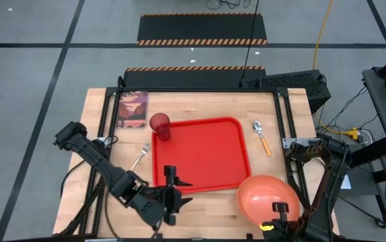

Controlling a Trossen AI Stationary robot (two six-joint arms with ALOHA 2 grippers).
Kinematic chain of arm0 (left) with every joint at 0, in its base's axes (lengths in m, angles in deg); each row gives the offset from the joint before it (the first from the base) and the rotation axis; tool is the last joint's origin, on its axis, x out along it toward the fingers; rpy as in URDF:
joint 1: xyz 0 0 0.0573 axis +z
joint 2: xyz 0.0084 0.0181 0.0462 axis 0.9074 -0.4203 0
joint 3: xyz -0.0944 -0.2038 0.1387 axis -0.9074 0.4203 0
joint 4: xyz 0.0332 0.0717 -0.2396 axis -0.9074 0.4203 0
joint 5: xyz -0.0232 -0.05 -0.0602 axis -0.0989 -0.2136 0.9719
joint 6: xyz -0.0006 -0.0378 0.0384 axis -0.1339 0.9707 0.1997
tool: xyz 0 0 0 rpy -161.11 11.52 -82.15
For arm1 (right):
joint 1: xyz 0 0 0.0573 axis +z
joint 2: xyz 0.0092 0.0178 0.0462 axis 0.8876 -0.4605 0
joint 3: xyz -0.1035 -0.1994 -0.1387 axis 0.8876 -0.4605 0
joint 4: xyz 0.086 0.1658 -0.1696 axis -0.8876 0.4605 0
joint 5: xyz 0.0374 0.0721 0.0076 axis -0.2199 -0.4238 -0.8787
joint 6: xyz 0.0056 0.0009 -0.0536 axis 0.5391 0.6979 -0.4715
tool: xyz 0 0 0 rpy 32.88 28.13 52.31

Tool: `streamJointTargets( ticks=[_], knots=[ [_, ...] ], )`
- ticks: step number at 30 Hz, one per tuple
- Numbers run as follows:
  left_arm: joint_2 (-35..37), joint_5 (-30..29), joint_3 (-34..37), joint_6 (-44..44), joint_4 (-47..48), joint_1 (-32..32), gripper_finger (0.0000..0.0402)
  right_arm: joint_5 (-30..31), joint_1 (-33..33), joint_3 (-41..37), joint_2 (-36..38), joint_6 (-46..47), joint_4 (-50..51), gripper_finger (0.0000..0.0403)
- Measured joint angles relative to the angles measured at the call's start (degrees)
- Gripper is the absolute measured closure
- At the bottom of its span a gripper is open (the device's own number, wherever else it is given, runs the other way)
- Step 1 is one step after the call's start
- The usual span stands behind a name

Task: Pick and place plate/cup/fork/spoon on tray
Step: Put the orange plate on the bottom right of the red cup

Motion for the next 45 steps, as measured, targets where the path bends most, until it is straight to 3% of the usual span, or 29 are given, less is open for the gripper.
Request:
streamJointTargets(
  ticks=[8,12,26,34,39,45],
  knots=[
    [0.3,-0.3,0.0,1.0,3.3,-3.5,0.0186,2.6,-3.1,3.9,0.0,-5.5,7.4,0.0402],
    [0.4,-4.3,0.0,2.6,7.2,-4.3,0.0186,4.7,-6.1,4.0,0.0,-10.4,8.9,0.0402],
    [2.9,-8.0,0.0,13.9,21.4,-7.2,0.0186,9.6,-21.3,4.0,0.0,-36.5,8.8,0.0402],
    [3.3,-11.0,0.1,28.4,32.8,-10.3,0.0186,13.9,-29.1,4.0,0.0,-50.5,3.4,0.0402],
    [3.5,-14.6,2.9,32.9,35.2,-11.5,0.0186,14.0,-33.4,4.0,0.1,-57.2,-3.0,0.0402],
    [3.7,-13.9,4.2,37.0,36.2,-11.7,0.0186,13.5,-37.2,-0.1,0.2,-63.7,-12.7,0.0403]
  ],
)
